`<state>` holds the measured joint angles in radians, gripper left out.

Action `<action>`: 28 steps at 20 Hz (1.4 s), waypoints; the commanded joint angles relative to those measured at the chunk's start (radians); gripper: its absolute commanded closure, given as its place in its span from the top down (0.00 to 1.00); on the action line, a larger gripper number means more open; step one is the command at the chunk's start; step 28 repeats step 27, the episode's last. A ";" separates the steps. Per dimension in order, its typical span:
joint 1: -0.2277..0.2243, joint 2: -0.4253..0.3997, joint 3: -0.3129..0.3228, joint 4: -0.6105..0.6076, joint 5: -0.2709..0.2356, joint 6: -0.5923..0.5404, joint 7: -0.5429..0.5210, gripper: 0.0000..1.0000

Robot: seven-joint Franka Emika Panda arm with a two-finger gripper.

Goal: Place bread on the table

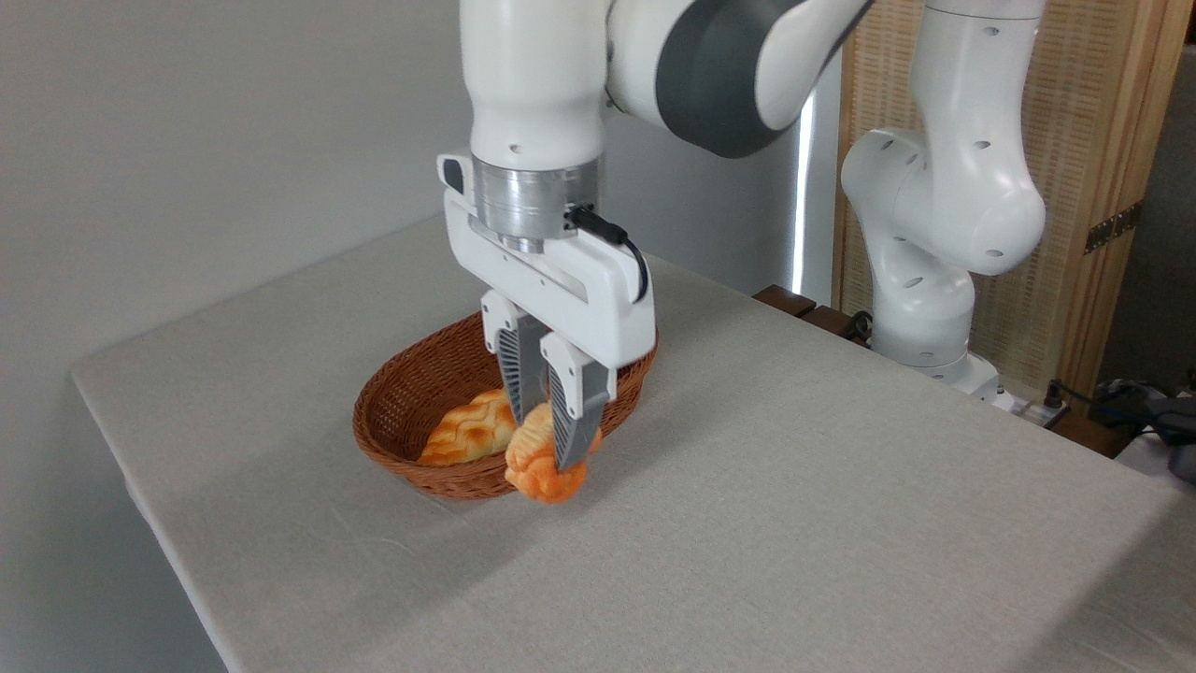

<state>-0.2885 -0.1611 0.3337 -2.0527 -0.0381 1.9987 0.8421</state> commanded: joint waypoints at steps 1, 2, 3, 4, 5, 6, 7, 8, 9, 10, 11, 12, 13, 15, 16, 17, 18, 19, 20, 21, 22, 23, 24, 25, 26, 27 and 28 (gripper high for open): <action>-0.011 0.014 0.018 0.009 0.010 -0.032 0.040 1.00; -0.011 0.018 0.018 0.011 0.010 -0.031 0.041 1.00; -0.011 0.026 0.018 0.011 0.010 -0.031 0.040 1.00; -0.011 0.029 0.018 0.011 0.010 -0.031 0.040 1.00; -0.011 0.029 0.019 0.011 0.010 -0.031 0.040 1.00; -0.011 0.029 0.019 0.011 0.010 -0.031 0.040 1.00; -0.011 0.031 0.019 0.012 0.010 -0.028 0.040 1.00; -0.011 0.031 0.019 0.012 0.010 -0.026 0.041 1.00; -0.011 0.034 0.019 0.012 0.010 -0.024 0.041 1.00; -0.011 0.035 0.019 0.012 0.010 -0.023 0.041 1.00; -0.011 0.035 0.019 0.012 0.010 -0.023 0.041 1.00; -0.011 0.035 0.019 0.012 0.010 -0.023 0.041 1.00; -0.011 0.035 0.019 0.012 0.010 -0.023 0.041 1.00; -0.011 0.034 0.021 0.014 0.010 -0.023 0.040 1.00; -0.011 0.034 0.021 0.014 0.009 -0.023 0.038 1.00; -0.011 0.032 0.021 0.014 0.007 -0.023 0.037 1.00; -0.011 0.031 0.021 0.016 0.004 -0.023 0.037 1.00; -0.011 0.029 0.019 0.019 0.001 -0.023 0.034 1.00; -0.011 0.029 0.019 0.028 -0.002 -0.023 0.031 1.00; -0.011 0.029 0.018 0.034 -0.003 -0.023 0.029 1.00; -0.012 0.029 0.018 0.039 -0.005 -0.023 0.028 1.00; -0.012 0.029 0.018 0.040 -0.005 -0.023 0.025 1.00; -0.012 0.031 0.016 0.039 -0.003 -0.023 0.028 1.00; -0.012 0.031 0.016 0.040 -0.003 -0.015 0.029 1.00; -0.014 0.032 0.016 0.040 -0.003 -0.012 0.029 1.00; -0.014 0.031 0.016 0.039 -0.003 -0.009 0.029 1.00; -0.014 0.031 0.016 0.039 -0.003 -0.009 0.029 1.00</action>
